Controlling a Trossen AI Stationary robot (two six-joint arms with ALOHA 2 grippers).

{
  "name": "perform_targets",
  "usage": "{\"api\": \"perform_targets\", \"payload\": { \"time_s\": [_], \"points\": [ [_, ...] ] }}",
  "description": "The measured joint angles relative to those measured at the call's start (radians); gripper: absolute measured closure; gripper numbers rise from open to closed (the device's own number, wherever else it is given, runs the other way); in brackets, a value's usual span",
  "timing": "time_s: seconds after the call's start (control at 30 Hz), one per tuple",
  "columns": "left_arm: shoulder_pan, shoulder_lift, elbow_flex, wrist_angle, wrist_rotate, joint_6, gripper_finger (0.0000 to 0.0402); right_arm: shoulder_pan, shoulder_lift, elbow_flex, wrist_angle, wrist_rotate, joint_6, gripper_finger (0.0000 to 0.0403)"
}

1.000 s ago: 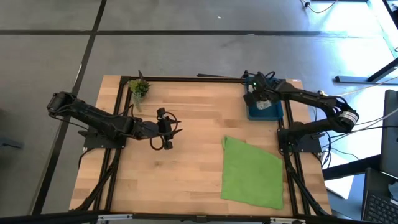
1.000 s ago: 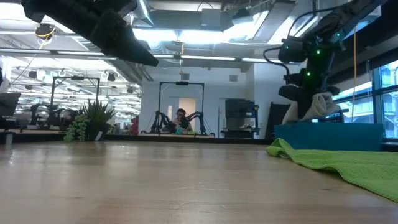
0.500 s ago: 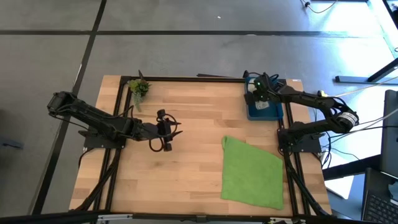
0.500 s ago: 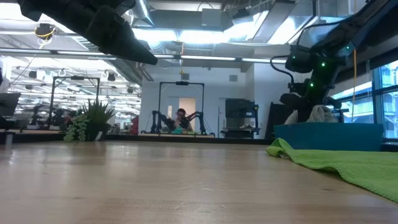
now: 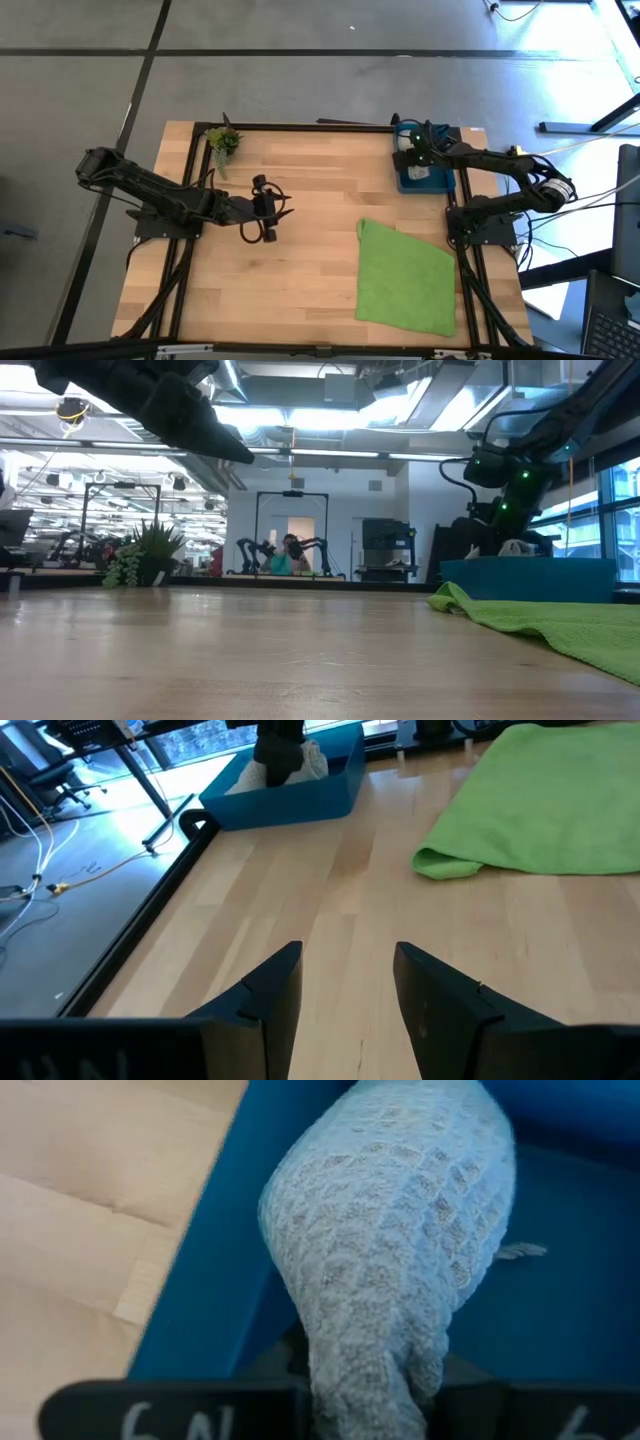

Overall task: Roll microfiber towels into tight, uniform cylinder then place into a basket
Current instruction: Put the gray towel into the blue bin

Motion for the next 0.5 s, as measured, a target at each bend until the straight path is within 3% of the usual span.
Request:
{"api": "perform_targets", "payload": {
  "time_s": [0.23, 0.5],
  "points": [
    [0.000, 0.000, 0.000, 0.003, 0.000, 0.004, 0.0252, 0.000, 0.057, 0.000, 0.041, -0.019, 0.049, 0.0347],
    [0.000, 0.000, 0.000, 0.003, 0.000, 0.005, 0.0252, 0.000, 0.066, 0.000, 0.050, -0.023, 0.053, 0.0317]
  ]
}}
